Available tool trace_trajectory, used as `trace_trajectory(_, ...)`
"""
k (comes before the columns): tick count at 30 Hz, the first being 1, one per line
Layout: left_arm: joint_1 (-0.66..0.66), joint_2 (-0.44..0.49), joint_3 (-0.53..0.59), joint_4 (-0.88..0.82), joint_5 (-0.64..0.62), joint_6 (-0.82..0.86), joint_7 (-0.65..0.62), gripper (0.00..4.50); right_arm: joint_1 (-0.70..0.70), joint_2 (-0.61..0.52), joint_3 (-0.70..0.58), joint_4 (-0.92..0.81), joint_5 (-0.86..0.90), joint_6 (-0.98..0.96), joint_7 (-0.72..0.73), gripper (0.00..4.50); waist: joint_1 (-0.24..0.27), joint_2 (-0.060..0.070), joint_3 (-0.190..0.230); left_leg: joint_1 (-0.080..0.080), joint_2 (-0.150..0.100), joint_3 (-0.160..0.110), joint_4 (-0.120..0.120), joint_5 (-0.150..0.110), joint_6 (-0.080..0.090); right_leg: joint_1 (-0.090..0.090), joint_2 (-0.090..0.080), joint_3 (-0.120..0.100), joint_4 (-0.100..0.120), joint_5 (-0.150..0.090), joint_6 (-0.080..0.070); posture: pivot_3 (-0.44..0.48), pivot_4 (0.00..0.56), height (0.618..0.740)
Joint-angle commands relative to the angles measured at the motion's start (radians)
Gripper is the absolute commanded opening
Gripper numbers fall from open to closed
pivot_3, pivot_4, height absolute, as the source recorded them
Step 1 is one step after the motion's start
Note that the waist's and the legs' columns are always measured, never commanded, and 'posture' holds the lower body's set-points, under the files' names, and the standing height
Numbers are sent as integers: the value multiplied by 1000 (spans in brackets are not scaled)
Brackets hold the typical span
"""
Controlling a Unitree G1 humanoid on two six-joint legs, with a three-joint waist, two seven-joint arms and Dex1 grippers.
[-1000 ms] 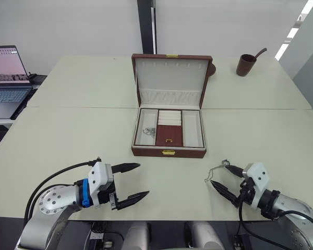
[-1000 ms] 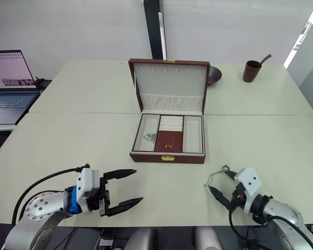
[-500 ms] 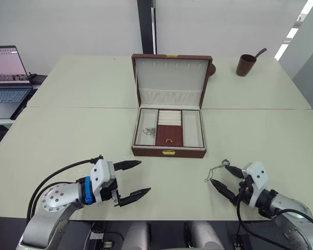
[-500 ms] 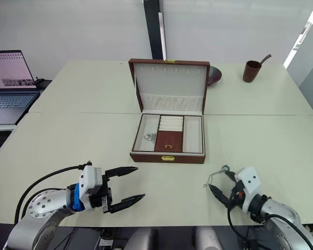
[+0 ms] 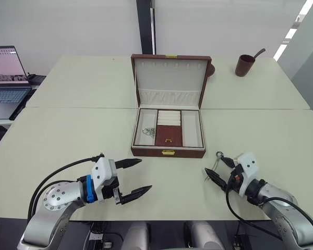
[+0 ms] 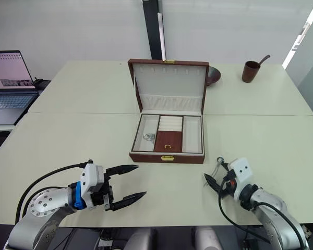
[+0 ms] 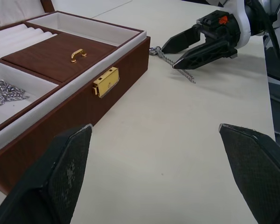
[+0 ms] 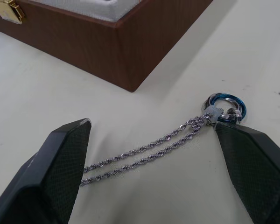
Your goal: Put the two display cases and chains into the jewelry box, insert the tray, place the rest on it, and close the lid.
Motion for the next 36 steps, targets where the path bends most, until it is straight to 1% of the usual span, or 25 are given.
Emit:
trace_trajectory(1,-6,0,0,-35,-3,0,8,4500,-8,10,12,41,-47,16,-52,4487,0,-1,-1,0,0,0,0,0,0,0,0,0,0,0,0,0,150,740)
trace_trajectory(6,-7,0,-3,-35,-2,1,11,4500,-20,20,21,66,-86,22,-89,4487,1,-3,-2,1,0,0,0,0,0,1,0,0,0,0,0,0,150,740)
trace_trajectory(7,-7,0,-4,-34,-2,0,12,4500,-25,24,19,70,-91,28,-99,4316,1,-4,-3,1,0,0,0,0,0,1,0,0,0,0,0,0,150,740)
trace_trajectory(9,-6,1,-4,-33,-3,-1,12,4500,-33,28,19,77,-102,34,-115,3886,1,-4,-3,1,0,0,0,0,0,1,0,0,0,0,0,0,150,740)
trace_trajectory(14,-4,1,-3,-33,-5,-2,13,4500,-50,40,17,98,-118,52,-148,2291,1,-4,-4,1,0,0,0,0,0,1,0,0,0,0,0,0,150,740)
trace_trajectory(17,-2,1,-2,-34,-6,-2,13,4500,-53,41,17,101,-119,60,-156,1577,1,-5,-4,1,0,-1,0,0,0,1,0,0,0,0,0,0,150,740)
trace_trajectory(23,-8,-3,-7,-39,-6,4,22,4500,-44,32,1,99,-114,61,-153,596,1,-5,-4,1,0,-1,0,0,0,1,0,0,0,0,0,0,150,740)
trace_trajectory(26,-16,-5,-12,-41,-5,10,26,4500,-38,22,-6,92,-112,57,-143,178,1,-5,-4,1,0,-1,0,0,0,1,-1,0,0,0,0,0,150,740)
trace_trajectory(33,-36,-10,-15,-30,-5,15,25,4500,-33,-8,-50,85,-84,1,-90,149,5,-5,-4,0,0,-1,0,0,0,1,-1,0,-1,0,0,0,150,740)
trace_trajectory(36,-43,-15,-14,-23,-5,10,24,4500,-43,-17,-89,73,-44,-32,-45,149,5,-5,-4,0,0,-1,0,0,0,1,-1,-1,-1,0,0,0,150,740)
